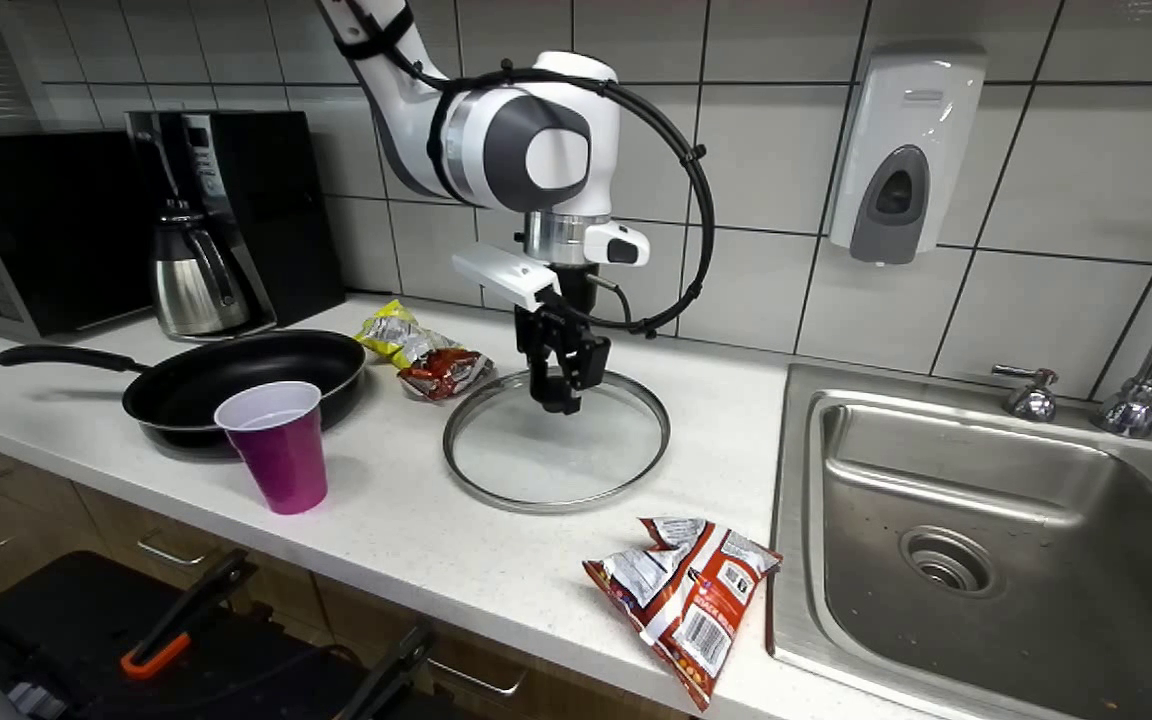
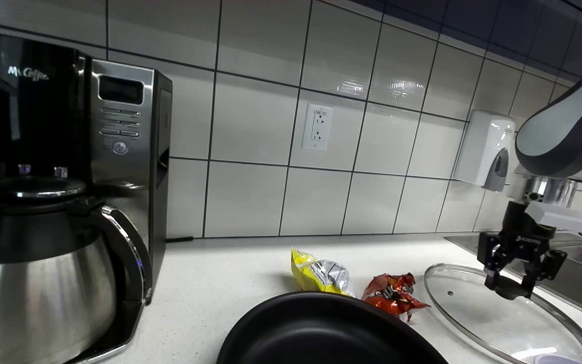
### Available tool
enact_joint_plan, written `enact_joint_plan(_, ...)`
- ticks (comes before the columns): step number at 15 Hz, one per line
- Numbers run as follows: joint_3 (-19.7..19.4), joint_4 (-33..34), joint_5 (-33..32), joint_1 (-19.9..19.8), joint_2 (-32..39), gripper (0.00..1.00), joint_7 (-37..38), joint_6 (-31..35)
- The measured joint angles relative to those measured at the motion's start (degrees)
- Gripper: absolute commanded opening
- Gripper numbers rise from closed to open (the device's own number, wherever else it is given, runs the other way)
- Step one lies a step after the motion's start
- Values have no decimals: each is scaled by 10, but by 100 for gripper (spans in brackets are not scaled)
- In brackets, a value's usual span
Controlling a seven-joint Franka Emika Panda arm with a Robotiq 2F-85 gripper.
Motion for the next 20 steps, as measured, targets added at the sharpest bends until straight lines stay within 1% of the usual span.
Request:
enact_joint_plan(11,1,3,17,-4,6,39,-11,0)
enact_joint_plan(12,2,3,17,-4,7,43,-11,0)
enact_joint_plan(13,2,3,17,-4,7,39,-11,0)
enact_joint_plan(14,2,3,17,-4,7,39,-11,0)
enact_joint_plan(15,3,3,17,-4,7,43,-11,0)
enact_joint_plan(16,3,3,17,-4,7,74,-11,0)
enact_joint_plan(17,3,3,17,-4,7,87,-12,0)
enact_joint_plan(18,4,3,17,-4,7,97,-12,0)
enact_joint_plan(19,5,4,17,-4,6,100,-12,0)
enact_joint_plan(20,5,6,17,-4,5,100,-12,0)
